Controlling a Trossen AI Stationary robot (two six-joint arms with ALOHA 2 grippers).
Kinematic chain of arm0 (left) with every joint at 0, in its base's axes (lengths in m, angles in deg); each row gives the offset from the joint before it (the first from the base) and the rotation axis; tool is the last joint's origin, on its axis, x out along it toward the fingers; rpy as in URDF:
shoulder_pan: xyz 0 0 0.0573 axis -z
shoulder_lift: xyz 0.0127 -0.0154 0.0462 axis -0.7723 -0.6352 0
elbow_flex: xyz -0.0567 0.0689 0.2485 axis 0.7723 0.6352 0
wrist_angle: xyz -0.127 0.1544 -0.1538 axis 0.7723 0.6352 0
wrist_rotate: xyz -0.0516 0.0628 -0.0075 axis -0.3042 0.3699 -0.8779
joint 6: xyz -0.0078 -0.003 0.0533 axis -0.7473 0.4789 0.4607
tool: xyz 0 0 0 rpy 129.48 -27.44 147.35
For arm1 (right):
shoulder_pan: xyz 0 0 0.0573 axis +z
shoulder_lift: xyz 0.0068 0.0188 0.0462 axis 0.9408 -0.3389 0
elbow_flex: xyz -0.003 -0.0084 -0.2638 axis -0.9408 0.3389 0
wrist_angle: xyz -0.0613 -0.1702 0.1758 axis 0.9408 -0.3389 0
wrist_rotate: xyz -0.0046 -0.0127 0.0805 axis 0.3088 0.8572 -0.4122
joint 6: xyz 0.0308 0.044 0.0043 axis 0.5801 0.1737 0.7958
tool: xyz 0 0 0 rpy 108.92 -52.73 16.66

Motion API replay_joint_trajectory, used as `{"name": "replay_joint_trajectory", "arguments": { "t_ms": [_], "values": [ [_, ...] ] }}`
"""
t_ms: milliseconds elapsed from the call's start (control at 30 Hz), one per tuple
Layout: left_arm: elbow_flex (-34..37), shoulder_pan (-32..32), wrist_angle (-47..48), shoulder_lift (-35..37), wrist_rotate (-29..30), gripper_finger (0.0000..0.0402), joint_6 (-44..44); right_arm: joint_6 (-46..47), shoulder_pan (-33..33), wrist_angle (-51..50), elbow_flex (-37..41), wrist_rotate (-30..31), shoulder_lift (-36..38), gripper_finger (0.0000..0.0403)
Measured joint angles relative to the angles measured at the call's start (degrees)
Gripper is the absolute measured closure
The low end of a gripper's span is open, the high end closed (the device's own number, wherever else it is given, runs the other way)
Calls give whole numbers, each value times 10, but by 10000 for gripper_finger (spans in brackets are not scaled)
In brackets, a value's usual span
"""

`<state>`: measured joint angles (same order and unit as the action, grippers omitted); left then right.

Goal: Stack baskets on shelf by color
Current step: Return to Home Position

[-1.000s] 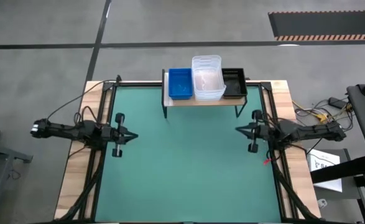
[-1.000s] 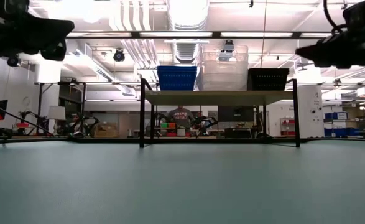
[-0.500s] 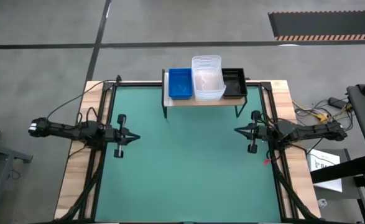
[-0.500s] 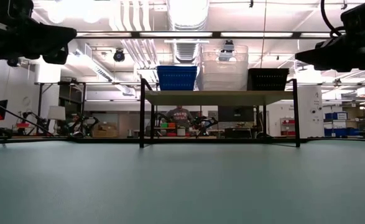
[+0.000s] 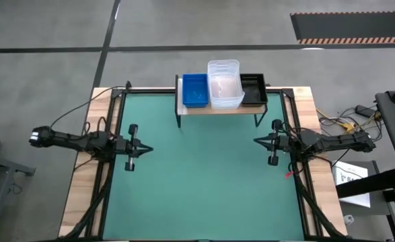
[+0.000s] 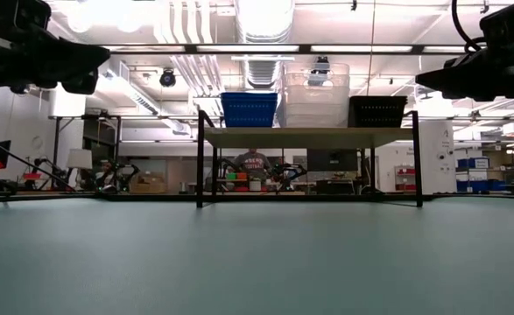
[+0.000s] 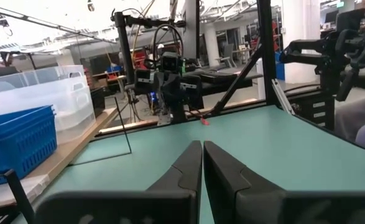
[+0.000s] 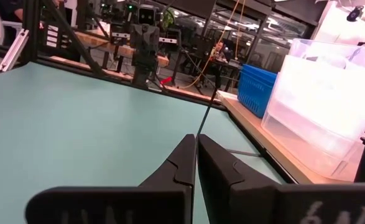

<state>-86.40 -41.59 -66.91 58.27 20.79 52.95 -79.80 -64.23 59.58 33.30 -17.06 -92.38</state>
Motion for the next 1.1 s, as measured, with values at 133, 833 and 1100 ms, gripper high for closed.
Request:
{"name": "replay_joint_trajectory", "arguments": {
  "t_ms": [133,833,1100],
  "values": [
    [0,0,0,-6,0,402,0,0,0,0,0,0,0,394],
    [0,0,0,-13,0,402,0,0,0,0,0,0,0,394],
    [1,0,0,-15,0,402,0,0,0,0,0,0,0,394]
  ]
}}
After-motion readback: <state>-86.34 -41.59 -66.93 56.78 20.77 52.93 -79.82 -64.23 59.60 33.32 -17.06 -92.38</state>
